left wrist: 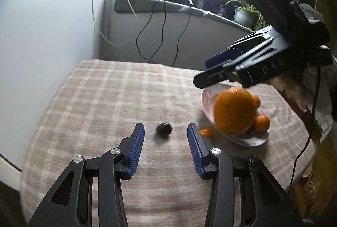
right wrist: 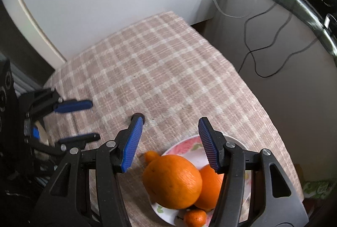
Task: Organize fruits
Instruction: 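Move the left gripper to the dark plum while the right approaches the small mandarin on the cloth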
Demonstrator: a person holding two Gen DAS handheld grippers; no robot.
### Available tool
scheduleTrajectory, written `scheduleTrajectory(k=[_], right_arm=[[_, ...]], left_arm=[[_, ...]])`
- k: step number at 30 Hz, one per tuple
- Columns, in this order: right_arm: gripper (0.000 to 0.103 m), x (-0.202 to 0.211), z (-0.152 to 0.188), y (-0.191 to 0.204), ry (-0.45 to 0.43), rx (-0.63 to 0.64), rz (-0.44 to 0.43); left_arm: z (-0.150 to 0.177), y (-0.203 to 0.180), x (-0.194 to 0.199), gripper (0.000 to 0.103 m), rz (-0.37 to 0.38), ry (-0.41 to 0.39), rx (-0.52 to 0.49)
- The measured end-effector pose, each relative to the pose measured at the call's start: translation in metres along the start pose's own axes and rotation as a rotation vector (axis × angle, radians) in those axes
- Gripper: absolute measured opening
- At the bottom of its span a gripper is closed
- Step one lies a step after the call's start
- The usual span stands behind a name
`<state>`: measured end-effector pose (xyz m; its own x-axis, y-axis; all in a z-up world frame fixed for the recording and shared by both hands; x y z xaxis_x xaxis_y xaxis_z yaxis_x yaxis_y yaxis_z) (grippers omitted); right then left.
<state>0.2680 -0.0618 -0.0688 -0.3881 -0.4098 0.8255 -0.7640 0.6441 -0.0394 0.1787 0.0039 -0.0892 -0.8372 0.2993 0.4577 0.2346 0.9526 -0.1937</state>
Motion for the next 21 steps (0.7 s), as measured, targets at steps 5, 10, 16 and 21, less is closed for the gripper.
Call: scheduleTrajectory(k=[5,10,16,21], right_arm=[[0.058,0.001,0.005,0.018,-0.005,0.071,0.009],[0.058,0.029,0.016,0.039,-0.119,0.029,0.007],[0.058,0.050,0.061,0.074,-0.252,-0.122,0.056],[0.048,0.041,0.095,0.082,-0.311,-0.324,0.107]], left_arm=[[0.002,0.012,-0.006,0.041,0.018,0.023,0.009],[0.001,0.020,-0.011,0.041,0.050,0.039,0.013],[0.000,0.025,-0.019,0.041,0.105,0.062,0.042],[0.005,0.019,-0.027,0.041,0.147,0.091,0.039]])
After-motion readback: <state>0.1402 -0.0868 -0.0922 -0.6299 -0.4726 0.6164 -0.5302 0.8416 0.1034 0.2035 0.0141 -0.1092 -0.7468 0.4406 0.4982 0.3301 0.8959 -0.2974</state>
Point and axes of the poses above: each gripper's, at about its wrist camera, not at the fingertips, and x roughly against the way its jaws point, y to its left, z to its underside, the point moved 7 cm from there along -x, roughly the way its jaws point, and after that the axes turned 12 degrees about -y, right-handed, at the moved point
